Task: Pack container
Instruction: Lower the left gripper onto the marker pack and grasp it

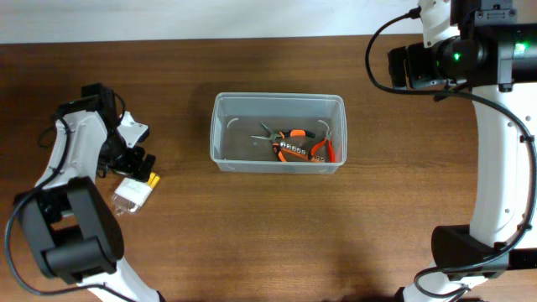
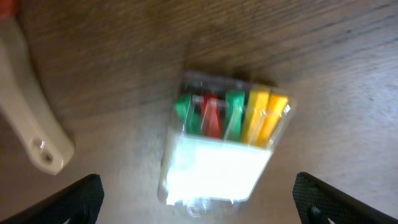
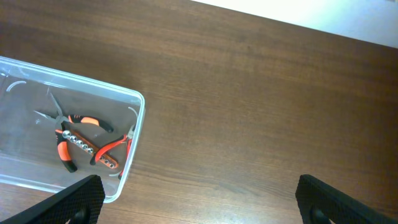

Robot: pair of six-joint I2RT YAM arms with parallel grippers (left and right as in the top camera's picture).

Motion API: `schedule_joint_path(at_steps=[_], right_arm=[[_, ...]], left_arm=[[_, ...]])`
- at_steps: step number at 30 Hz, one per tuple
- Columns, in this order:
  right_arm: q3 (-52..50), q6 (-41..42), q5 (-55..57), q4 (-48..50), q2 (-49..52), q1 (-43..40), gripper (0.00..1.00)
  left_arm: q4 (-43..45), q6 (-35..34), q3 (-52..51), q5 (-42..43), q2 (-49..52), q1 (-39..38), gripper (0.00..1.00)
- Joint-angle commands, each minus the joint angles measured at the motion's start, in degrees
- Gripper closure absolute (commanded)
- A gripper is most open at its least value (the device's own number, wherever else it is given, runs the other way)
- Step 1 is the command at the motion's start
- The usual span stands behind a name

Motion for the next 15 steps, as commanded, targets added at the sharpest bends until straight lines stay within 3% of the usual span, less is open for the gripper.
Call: schedule_joint_path(at_steps=[1,15], right_arm=[[0.2,0.5,0.5,0.2,0.2,-0.4,0.01],[0.2,0.5,2.5,0.5,0.2,-0.4,0.01]], left_arm=[[1.0,4.9,0.5,0.2,3.4,0.2,0.01],[2.3,4.8,0.4,0.2,11.6,0.2,0.01]])
